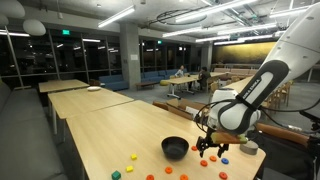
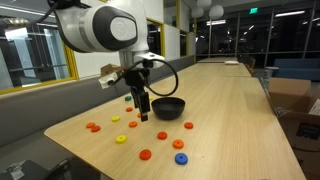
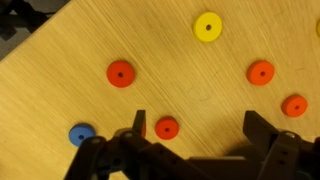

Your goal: Put some of the discs on the table in the bowl

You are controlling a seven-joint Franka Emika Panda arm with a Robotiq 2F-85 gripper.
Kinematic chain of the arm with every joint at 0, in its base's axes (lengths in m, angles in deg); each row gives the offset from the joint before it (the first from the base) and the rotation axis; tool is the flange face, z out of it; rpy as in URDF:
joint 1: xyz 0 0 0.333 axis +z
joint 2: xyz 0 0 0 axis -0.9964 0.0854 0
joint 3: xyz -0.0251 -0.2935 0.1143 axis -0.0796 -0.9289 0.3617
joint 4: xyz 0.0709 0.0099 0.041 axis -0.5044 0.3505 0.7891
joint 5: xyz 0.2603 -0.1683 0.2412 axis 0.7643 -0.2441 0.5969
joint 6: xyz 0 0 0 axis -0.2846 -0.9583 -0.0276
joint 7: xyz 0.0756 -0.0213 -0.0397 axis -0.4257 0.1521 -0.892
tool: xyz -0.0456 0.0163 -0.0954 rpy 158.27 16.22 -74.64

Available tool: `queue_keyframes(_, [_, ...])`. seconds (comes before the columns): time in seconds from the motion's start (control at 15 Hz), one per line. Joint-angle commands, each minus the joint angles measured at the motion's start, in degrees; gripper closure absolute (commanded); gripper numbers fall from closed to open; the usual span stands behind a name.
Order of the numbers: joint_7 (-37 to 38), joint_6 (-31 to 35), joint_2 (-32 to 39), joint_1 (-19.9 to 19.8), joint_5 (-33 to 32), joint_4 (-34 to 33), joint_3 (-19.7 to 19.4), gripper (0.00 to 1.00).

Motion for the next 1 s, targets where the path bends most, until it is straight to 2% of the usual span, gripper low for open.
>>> queue_keyframes(0.0, [3.12, 6.10, 7.47, 0.62, 2.72, -2.11, -1.25, 0.00])
queue_keyframes(0.53, [1.82, 8.44, 18.73, 1.37, 7.92, -8.44, -5.02, 0.00])
queue_keyframes(0.93, [2.60, 8.73, 23.50, 3.34, 7.32, -12.85, -8.04, 0.00])
